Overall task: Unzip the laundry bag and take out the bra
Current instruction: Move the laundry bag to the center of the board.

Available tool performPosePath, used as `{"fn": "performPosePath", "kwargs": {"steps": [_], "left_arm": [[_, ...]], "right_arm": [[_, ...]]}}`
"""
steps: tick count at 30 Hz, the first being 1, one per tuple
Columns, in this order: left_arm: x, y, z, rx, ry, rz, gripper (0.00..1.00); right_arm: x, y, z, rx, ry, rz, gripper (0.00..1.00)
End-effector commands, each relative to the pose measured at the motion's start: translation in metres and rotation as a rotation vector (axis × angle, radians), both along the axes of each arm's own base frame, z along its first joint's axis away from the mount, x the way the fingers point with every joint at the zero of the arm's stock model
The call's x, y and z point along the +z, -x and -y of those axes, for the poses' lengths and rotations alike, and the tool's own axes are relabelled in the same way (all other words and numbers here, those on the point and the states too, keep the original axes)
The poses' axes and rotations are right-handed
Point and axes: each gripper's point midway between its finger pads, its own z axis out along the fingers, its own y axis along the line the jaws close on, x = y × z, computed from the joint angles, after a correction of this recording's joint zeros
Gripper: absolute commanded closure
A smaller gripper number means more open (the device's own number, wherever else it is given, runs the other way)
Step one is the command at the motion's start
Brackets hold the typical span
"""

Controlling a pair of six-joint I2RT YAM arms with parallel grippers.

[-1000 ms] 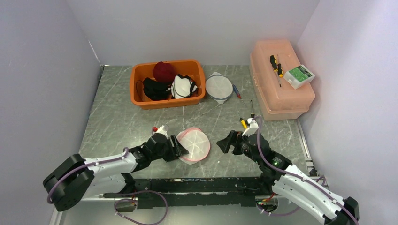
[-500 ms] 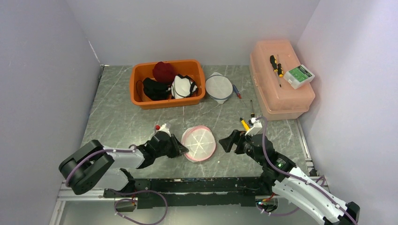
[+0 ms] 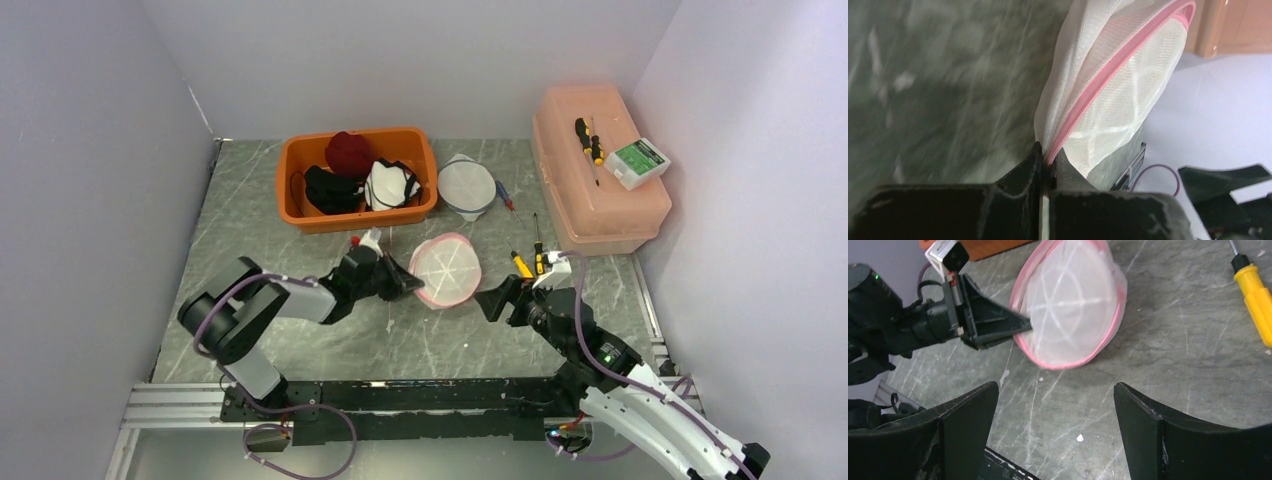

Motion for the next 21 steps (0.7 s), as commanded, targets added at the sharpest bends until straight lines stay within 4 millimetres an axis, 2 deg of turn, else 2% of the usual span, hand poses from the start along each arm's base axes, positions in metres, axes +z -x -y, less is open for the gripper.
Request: {"fn": "performPosePath", "kwargs": {"steps": [1, 4, 8, 10, 13, 17, 18, 19, 20, 21], "left_arm": [[0.013, -0.032, 0.02, -0.001, 0.032, -0.009, 0.97], [0.003, -0.045, 0.026, 0.011, 0.032, -0.056, 0.97], [-0.013, -0.049, 0.027, 0.032, 0.031, -0.114, 0.97], [-0.019, -0.048, 0.028, 0.026, 0.018, -0.136, 0.92], [-0.021, -0.046, 0.026, 0.023, -0.006, -0.142, 0.72], [-0.01, -0.043, 0.022, 0.003, -0.042, -0.119, 0.44], [-0.007, -0.042, 0.02, 0.003, -0.046, -0.109, 0.28], [-0.004, -0.038, 0.017, 0.004, -0.051, -0.102, 0.18], [0.001, -0.035, 0.016, 0.0, -0.055, -0.094, 0.09], [0.003, -0.029, 0.013, -0.008, -0.065, -0.089, 0.07]], "right_arm": [[0.023, -0.005, 0.008, -0.037, -0.006, 0.058, 0.11], [0.024, -0.005, 0.009, -0.041, -0.002, 0.06, 0.11], [0.027, -0.005, 0.011, -0.045, 0.007, 0.069, 0.11], [0.027, -0.005, 0.012, -0.048, 0.008, 0.072, 0.11], [0.027, -0.005, 0.013, -0.051, 0.005, 0.074, 0.11], [0.027, -0.006, 0.011, -0.047, 0.008, 0.076, 0.1], [0.027, -0.007, 0.011, -0.046, 0.009, 0.075, 0.1], [0.029, -0.007, 0.01, -0.043, 0.007, 0.078, 0.1], [0.031, -0.007, 0.01, -0.041, 0.005, 0.08, 0.1], [0.035, -0.007, 0.008, -0.03, 0.003, 0.086, 0.1]]}}
